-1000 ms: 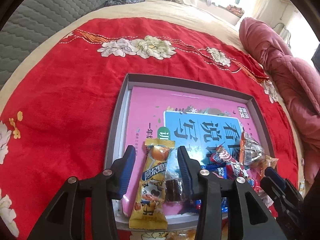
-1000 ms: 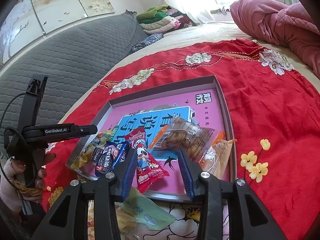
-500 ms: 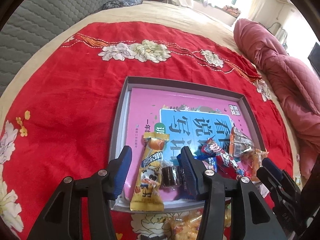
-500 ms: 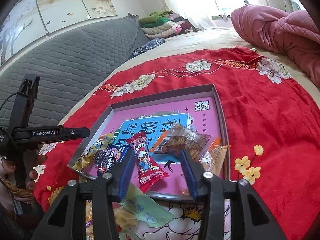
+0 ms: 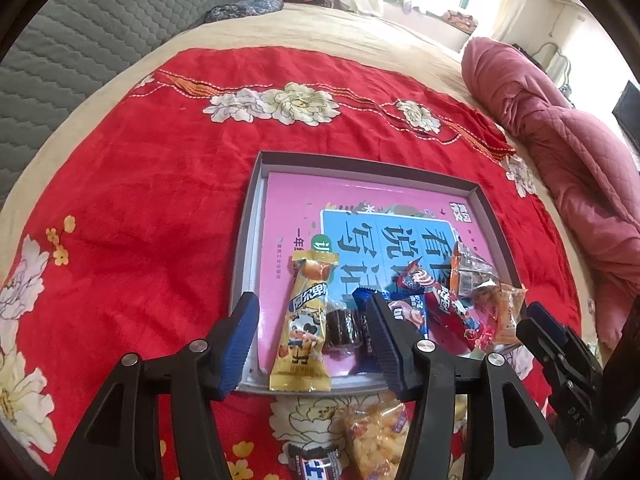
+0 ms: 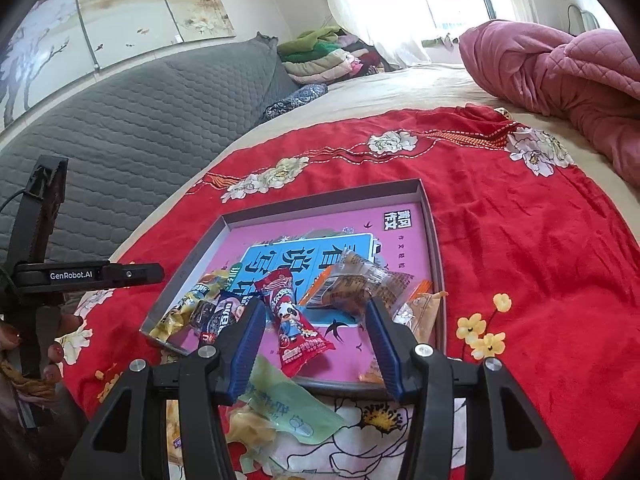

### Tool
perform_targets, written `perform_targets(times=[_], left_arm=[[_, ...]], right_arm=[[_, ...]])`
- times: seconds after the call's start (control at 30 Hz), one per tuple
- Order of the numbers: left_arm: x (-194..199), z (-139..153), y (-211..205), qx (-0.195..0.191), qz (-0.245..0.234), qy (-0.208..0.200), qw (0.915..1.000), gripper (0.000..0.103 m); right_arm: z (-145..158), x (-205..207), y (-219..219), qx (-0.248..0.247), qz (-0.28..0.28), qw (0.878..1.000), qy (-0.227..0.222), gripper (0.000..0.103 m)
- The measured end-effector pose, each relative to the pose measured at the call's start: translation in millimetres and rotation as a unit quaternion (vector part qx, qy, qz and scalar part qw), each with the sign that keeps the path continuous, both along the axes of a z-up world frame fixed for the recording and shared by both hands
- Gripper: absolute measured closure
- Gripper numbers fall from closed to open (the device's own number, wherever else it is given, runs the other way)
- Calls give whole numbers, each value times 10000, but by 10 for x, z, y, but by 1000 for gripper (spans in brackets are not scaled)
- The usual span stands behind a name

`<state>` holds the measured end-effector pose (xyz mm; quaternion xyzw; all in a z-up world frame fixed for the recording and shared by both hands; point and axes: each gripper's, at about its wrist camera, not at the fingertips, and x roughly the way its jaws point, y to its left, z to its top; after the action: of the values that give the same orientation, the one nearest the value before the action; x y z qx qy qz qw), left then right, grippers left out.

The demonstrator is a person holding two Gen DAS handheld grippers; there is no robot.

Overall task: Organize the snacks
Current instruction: 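Withdraw both open tools from the tray toward the snacks on the bedspread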

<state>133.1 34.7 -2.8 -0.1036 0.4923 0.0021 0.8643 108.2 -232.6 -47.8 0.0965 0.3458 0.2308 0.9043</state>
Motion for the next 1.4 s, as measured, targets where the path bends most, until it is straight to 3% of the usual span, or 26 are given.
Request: perform_targets(times=[0.17, 0.3, 1.4], left_arm=[[-83, 30, 12, 27, -50, 0, 10000, 45], [-138, 45, 34, 21, -55, 17, 10000, 45], [-597, -74, 82, 88, -240, 385, 9989, 45]], right_arm=[[33, -62, -3, -65, -22, 10000, -30, 51], [51, -116, -17, -36, -62, 10000, -31, 42], [79, -587, -24, -327, -239, 9988, 271, 39]])
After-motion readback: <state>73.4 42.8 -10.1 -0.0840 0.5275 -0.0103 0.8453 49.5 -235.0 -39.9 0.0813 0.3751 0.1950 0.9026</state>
